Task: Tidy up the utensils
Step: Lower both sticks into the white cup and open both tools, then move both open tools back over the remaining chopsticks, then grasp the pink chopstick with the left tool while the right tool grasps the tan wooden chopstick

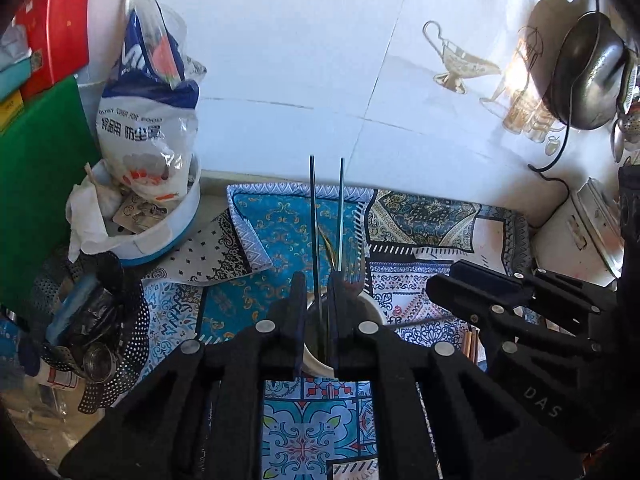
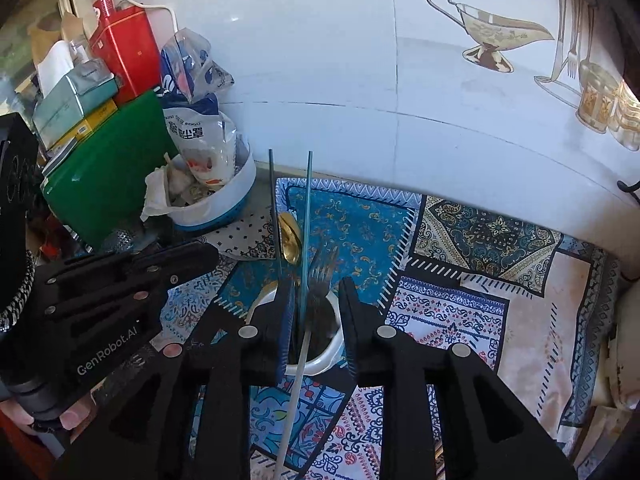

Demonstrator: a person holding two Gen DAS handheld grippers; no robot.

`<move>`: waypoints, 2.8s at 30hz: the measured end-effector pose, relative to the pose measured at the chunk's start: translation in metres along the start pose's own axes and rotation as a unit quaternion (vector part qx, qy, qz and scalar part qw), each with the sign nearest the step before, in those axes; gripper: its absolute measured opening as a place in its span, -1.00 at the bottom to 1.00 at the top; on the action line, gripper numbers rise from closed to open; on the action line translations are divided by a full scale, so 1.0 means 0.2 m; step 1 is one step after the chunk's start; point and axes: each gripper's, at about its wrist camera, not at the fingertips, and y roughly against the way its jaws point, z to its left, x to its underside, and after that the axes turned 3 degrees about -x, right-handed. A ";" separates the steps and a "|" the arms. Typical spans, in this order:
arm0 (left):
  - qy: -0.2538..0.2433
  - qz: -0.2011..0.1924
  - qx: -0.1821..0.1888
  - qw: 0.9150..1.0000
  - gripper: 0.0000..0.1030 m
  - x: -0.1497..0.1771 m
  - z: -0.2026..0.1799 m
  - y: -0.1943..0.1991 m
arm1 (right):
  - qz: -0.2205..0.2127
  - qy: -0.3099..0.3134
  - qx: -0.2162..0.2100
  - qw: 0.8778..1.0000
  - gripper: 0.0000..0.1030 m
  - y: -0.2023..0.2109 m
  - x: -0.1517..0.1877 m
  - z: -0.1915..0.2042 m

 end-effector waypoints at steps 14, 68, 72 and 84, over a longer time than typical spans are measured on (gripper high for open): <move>-0.031 -0.059 0.042 0.997 -0.74 -0.04 -0.23 0.33 | -0.061 -0.026 0.028 0.997 -0.46 0.35 0.06 -0.12; -0.177 0.244 0.100 0.948 -0.83 0.72 -0.99 -0.80 | 0.133 -0.263 0.079 0.952 -0.45 0.08 1.06 -0.84; -0.196 0.235 0.097 0.947 -0.89 0.72 -1.00 -0.79 | 0.130 -0.271 0.074 0.951 -0.45 0.05 1.06 -0.84; -0.195 0.248 0.101 0.944 -0.91 0.71 -0.86 -0.75 | 0.130 -0.266 0.062 0.953 -0.49 -0.10 0.99 -0.81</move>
